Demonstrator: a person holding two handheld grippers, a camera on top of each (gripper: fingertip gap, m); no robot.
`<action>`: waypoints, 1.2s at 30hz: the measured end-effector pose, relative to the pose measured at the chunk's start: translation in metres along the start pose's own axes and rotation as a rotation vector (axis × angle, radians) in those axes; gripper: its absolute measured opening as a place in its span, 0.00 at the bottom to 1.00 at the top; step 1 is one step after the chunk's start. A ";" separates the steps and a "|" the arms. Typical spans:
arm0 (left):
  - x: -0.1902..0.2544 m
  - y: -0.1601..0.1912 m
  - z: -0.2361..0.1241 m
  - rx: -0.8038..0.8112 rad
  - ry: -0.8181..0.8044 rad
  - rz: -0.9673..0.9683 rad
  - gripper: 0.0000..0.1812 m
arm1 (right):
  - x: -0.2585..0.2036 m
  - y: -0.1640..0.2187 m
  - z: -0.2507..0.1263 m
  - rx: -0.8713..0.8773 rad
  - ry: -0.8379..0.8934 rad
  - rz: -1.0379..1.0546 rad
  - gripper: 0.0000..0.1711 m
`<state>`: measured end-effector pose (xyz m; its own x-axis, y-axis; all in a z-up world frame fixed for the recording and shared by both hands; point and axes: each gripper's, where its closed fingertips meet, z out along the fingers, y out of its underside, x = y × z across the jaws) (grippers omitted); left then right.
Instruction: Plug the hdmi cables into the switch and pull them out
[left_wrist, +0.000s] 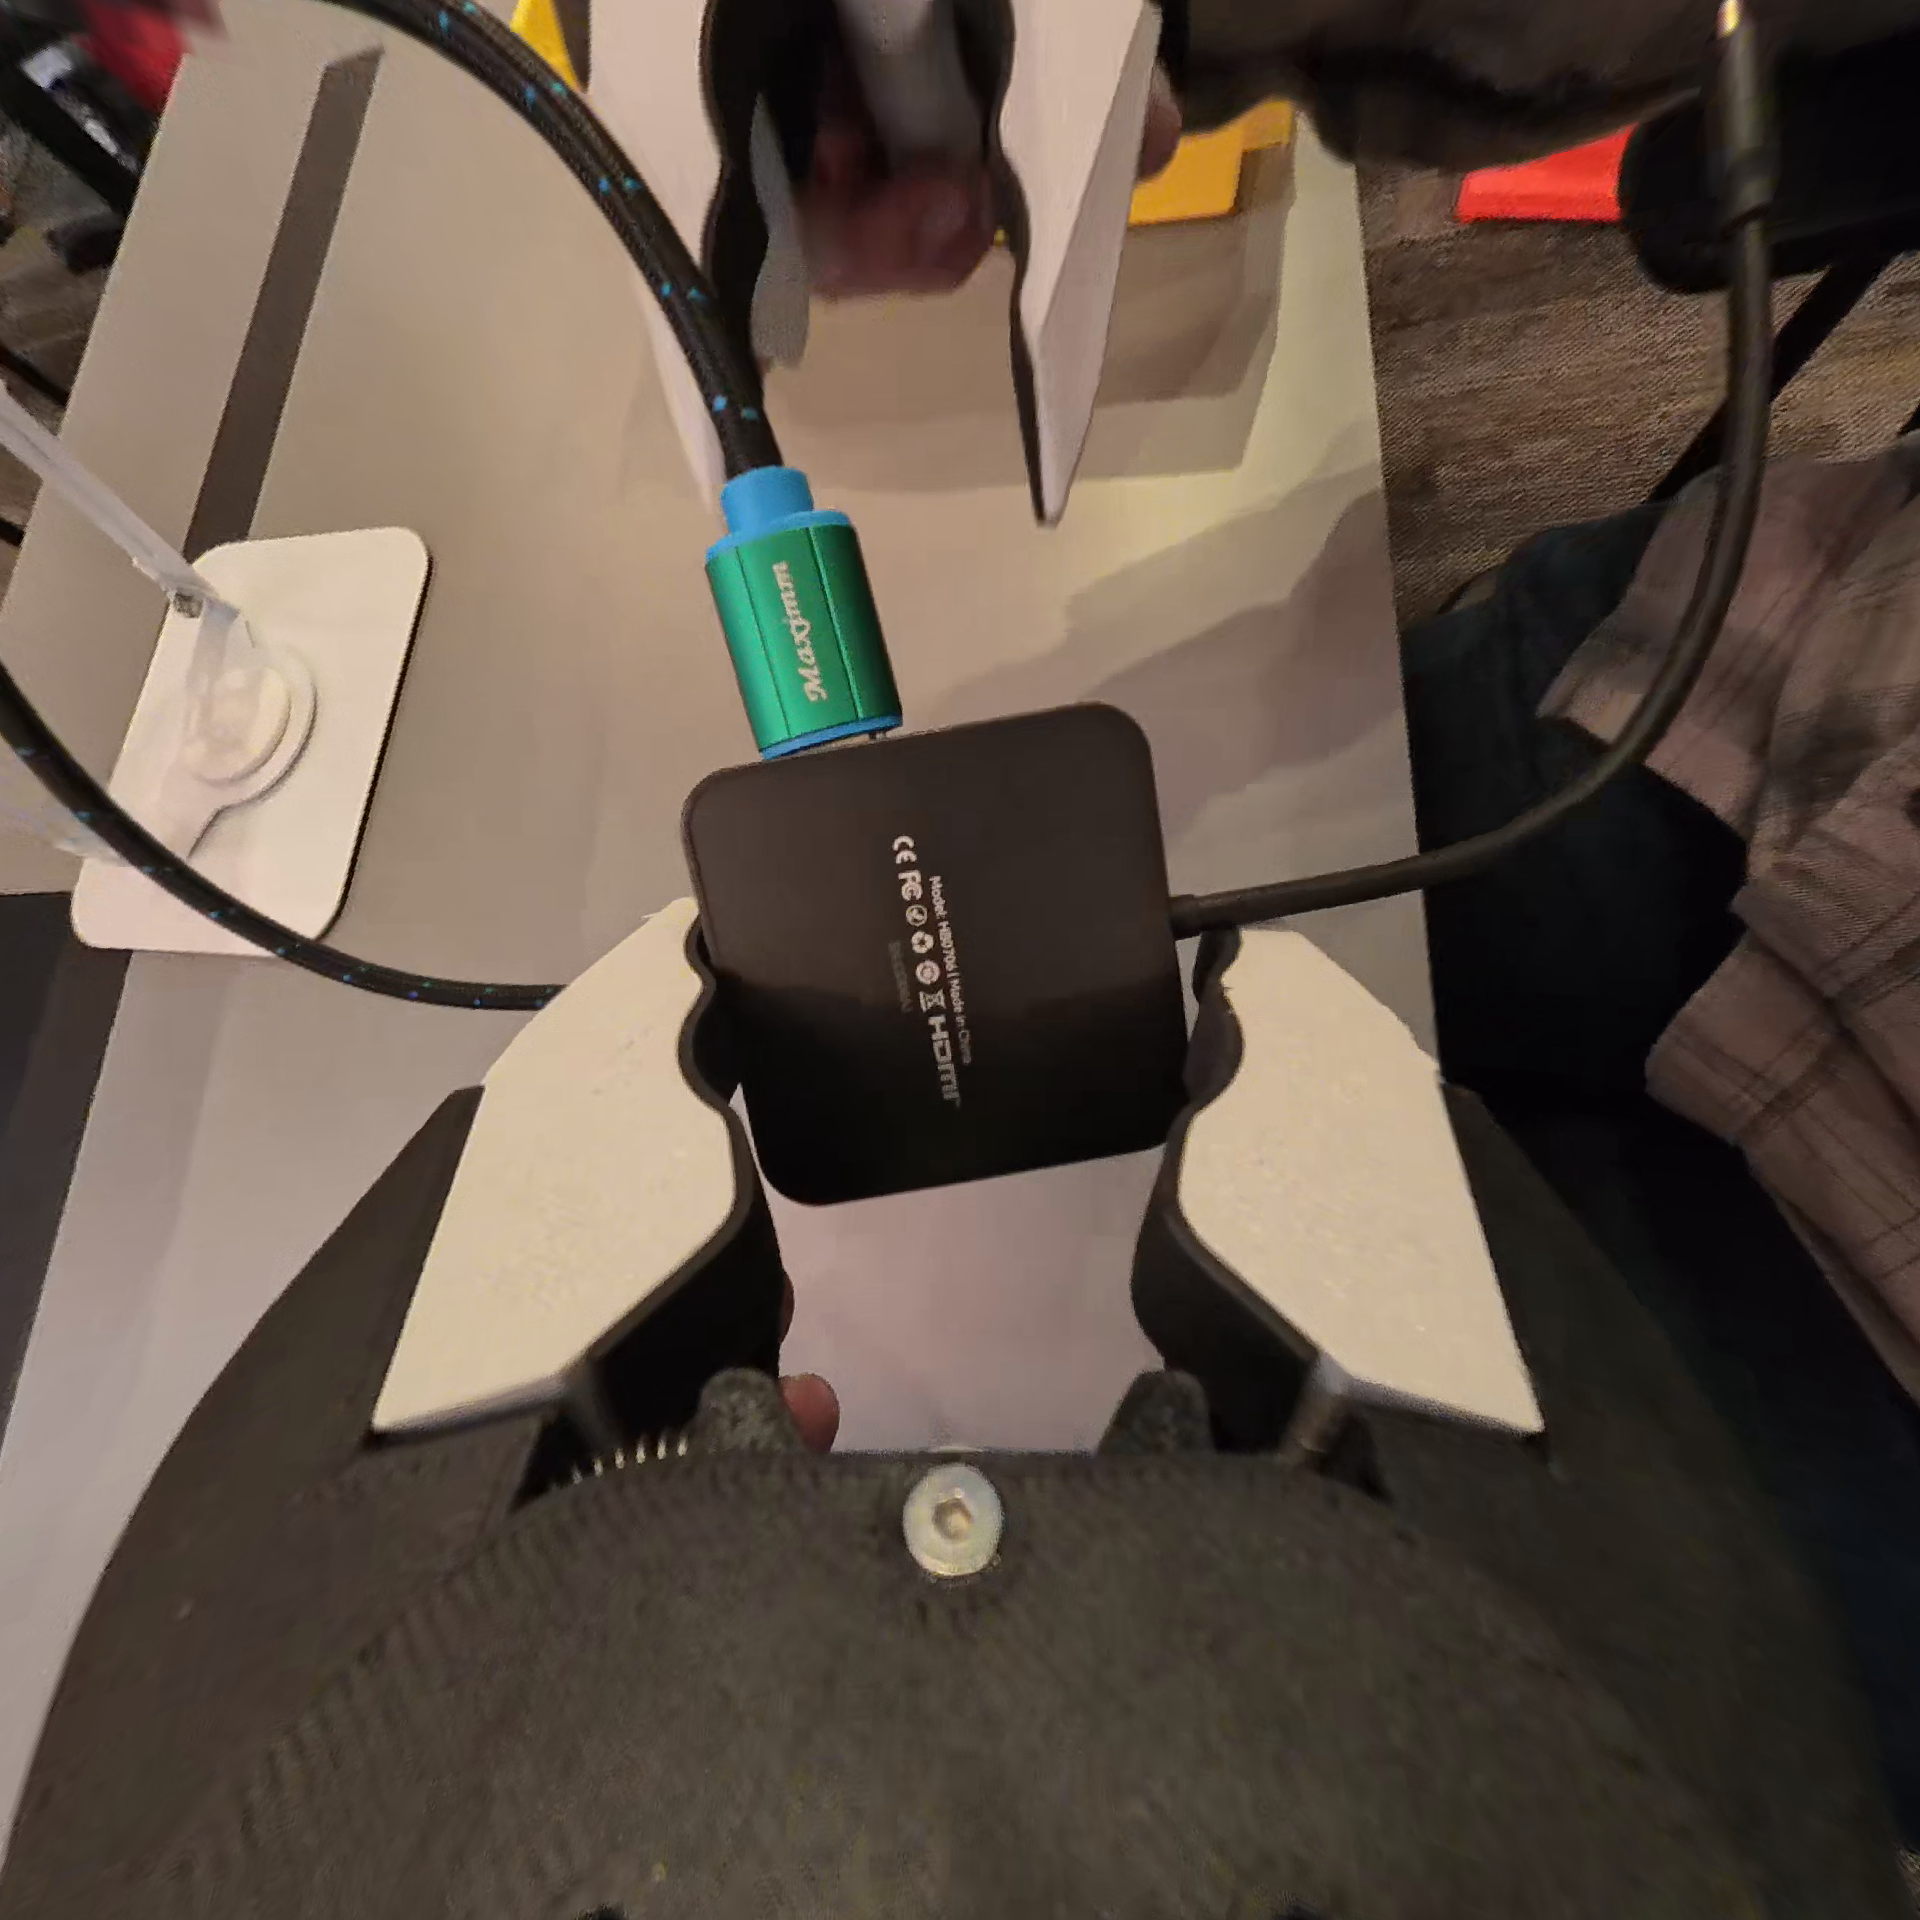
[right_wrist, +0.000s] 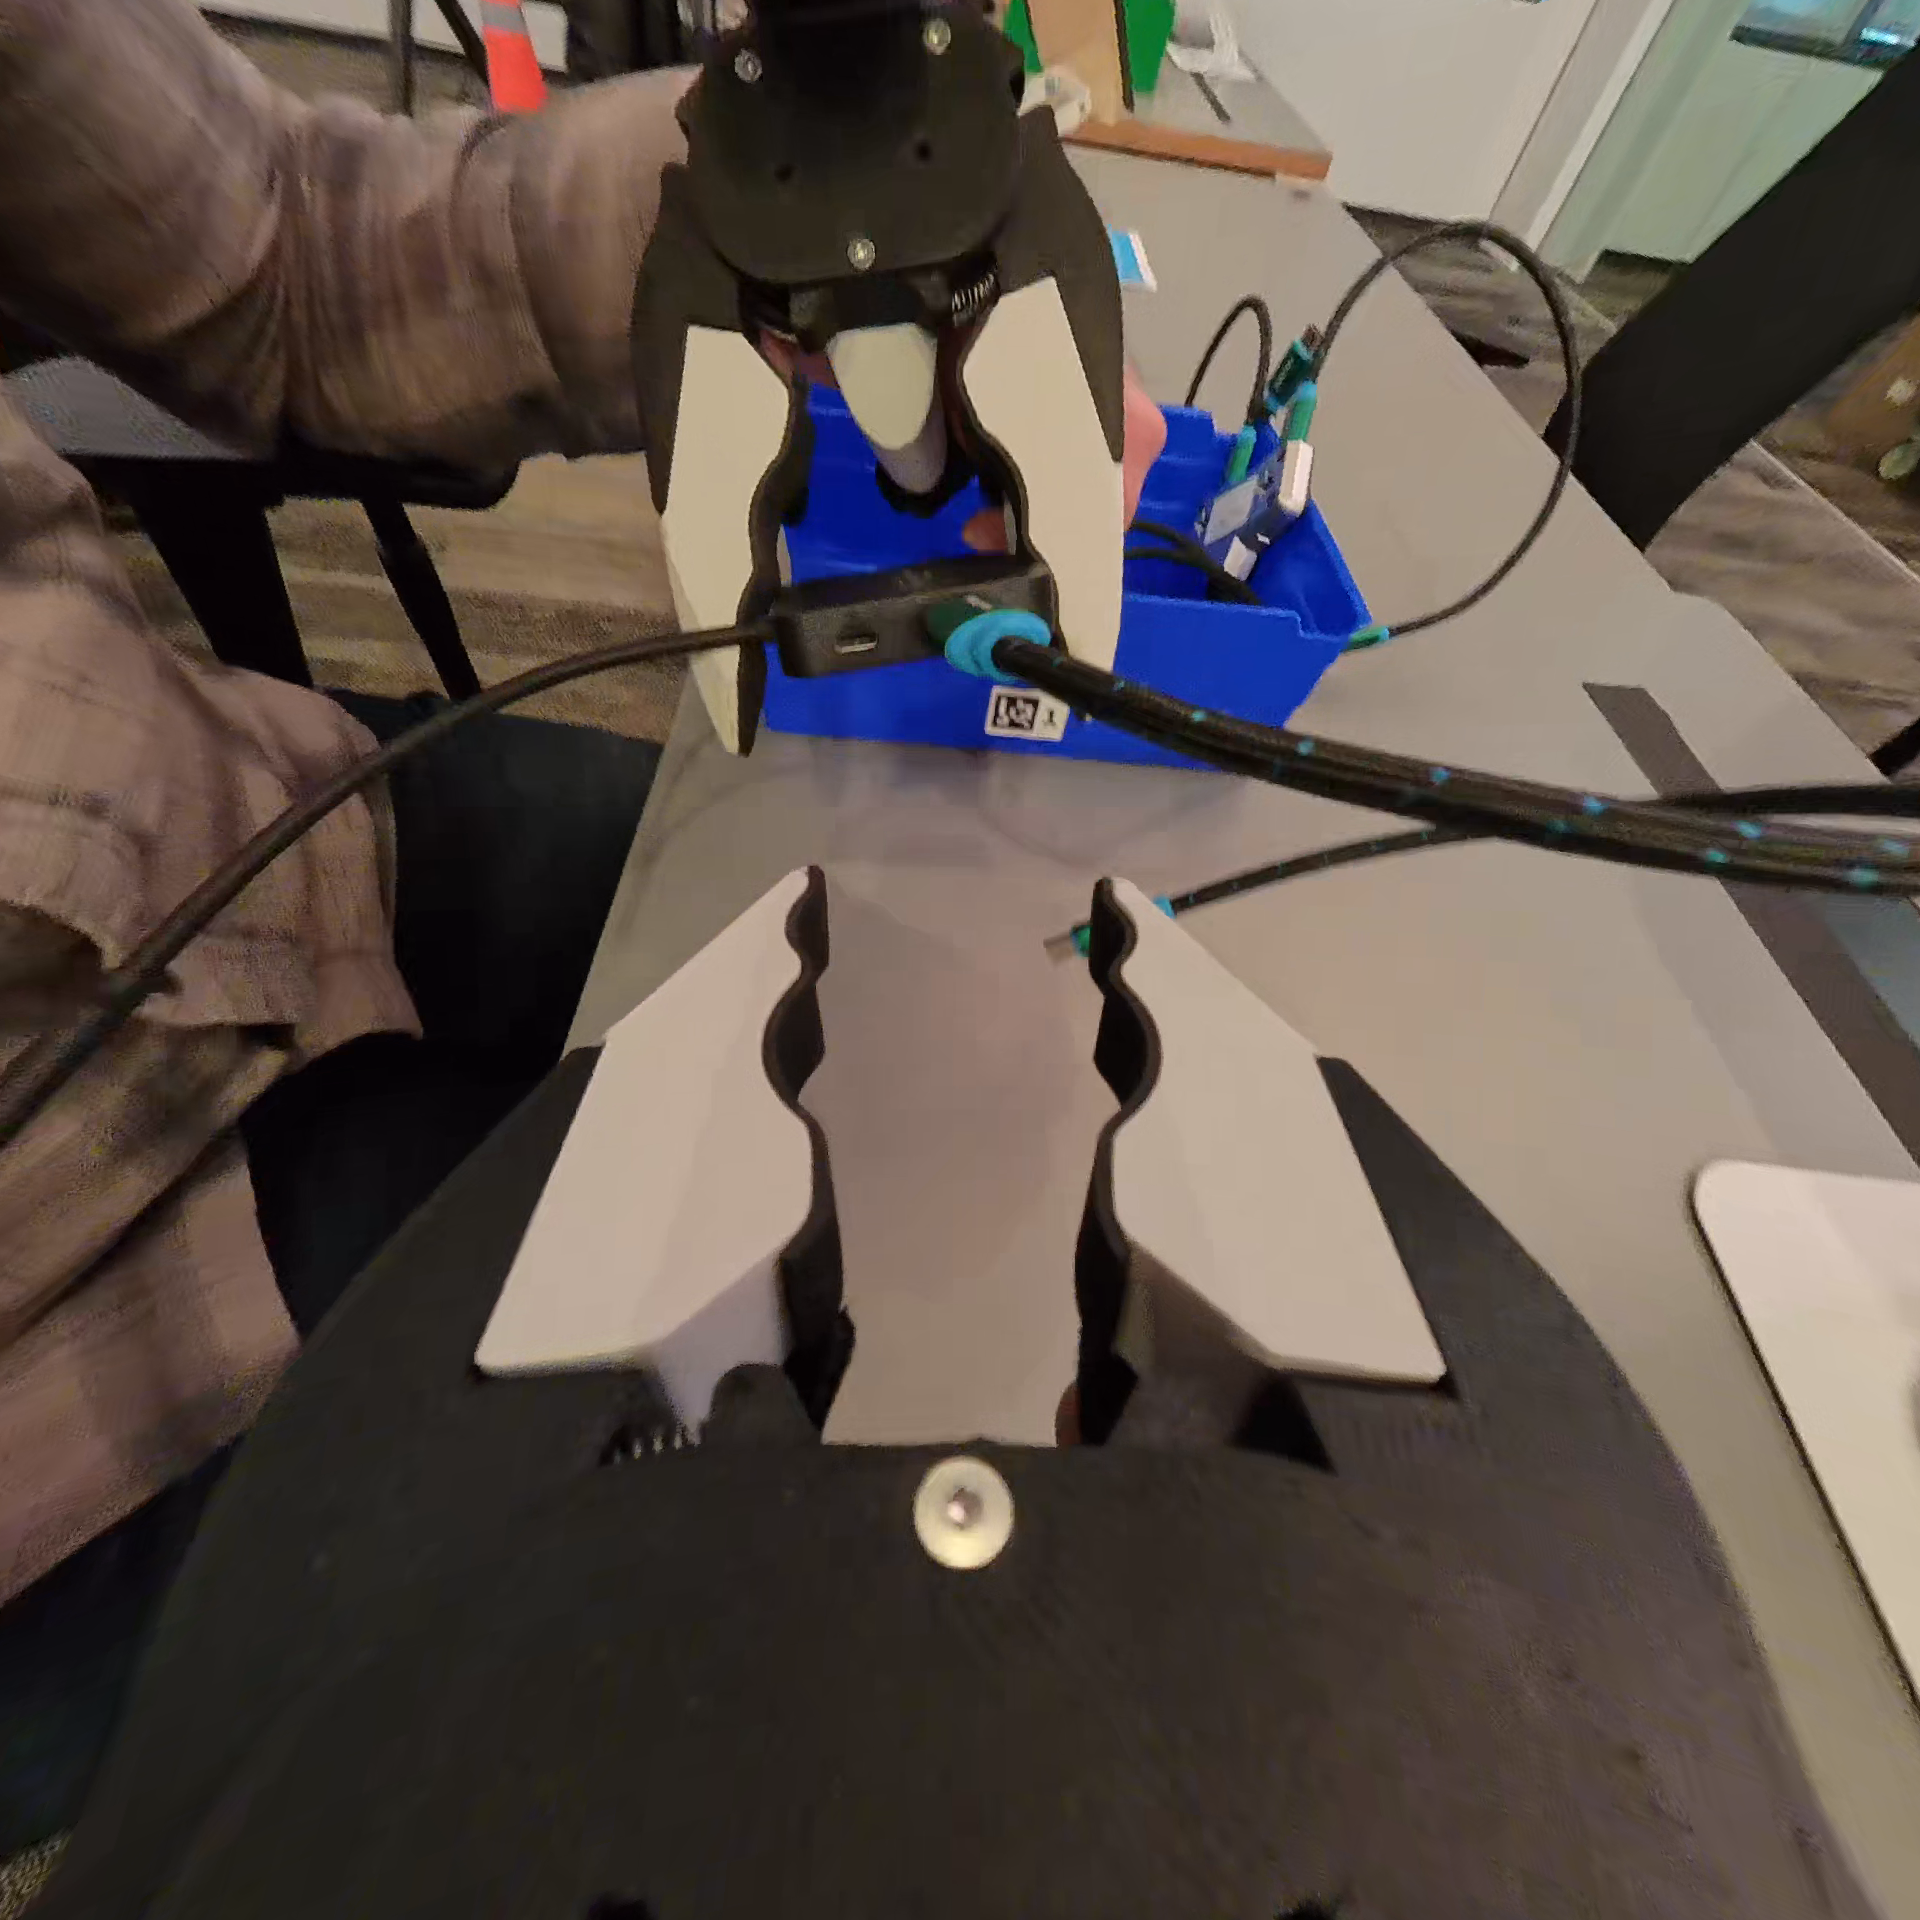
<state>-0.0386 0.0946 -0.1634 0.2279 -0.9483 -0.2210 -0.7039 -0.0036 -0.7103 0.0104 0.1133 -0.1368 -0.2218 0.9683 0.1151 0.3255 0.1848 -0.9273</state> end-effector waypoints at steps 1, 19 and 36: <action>0.002 -0.001 0.000 0.001 0.007 0.000 0.47 | -0.002 -0.005 0.006 0.033 -0.013 -0.001 0.29; 0.022 -0.002 0.005 0.017 0.116 0.005 0.47 | -0.018 -0.037 0.032 0.241 -0.162 0.024 0.11; 0.034 -0.002 0.008 0.014 0.184 -0.002 0.47 | -0.028 -0.028 0.029 0.146 -0.175 -0.064 0.11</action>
<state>-0.0240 0.0654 -0.1747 0.1012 -0.9904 -0.0947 -0.6940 -0.0021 -0.7199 -0.0188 0.0767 -0.1242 -0.3981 0.9090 0.1231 0.1720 0.2058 -0.9634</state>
